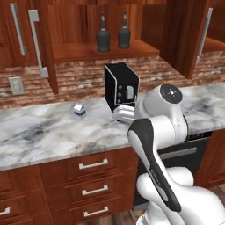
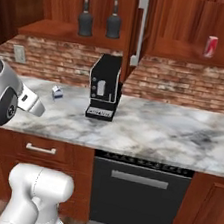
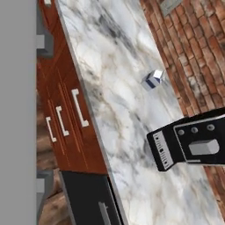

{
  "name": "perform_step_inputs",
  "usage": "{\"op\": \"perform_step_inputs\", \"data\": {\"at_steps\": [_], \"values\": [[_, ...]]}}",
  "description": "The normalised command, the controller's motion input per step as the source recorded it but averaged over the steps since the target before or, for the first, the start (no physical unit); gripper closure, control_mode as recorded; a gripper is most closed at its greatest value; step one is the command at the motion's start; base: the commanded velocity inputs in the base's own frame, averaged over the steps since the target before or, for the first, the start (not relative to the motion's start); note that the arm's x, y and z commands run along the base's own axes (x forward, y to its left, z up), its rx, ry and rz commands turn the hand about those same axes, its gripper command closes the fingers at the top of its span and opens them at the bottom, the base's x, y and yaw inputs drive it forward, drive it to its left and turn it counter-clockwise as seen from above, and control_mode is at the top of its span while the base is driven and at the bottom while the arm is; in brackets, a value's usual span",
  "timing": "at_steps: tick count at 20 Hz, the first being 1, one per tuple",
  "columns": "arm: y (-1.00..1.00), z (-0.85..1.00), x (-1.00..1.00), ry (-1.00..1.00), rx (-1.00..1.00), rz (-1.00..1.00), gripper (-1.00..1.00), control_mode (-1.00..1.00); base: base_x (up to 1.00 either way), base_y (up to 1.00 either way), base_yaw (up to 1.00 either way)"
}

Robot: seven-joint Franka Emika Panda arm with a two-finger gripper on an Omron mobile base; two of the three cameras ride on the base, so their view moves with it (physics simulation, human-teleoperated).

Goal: Sort all alcoholic drinks to one cabinet, and non-alcoholic drinks to the other.

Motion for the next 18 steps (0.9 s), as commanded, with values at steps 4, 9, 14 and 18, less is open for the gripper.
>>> {"op": "perform_step_inputs", "data": {"at_steps": [4, 9, 14, 18], "values": [[0.0, 0.0, 0.0, 0.0, 0.0, 0.0, -1.0, 1.0, 0.48, 0.39, 0.1], [0.0, 0.0, 0.0, 0.0, 0.0, 0.0, -1.0, 1.0, 0.47, 0.4, 0.12], [0.0, 0.0, 0.0, 0.0, 0.0, 0.0, -1.0, 1.0, 0.62, 0.28, 0.13], [0.0, 0.0, 0.0, 0.0, 0.0, 0.0, -1.0, 1.0, 0.58, 0.24, 0.13]]}}
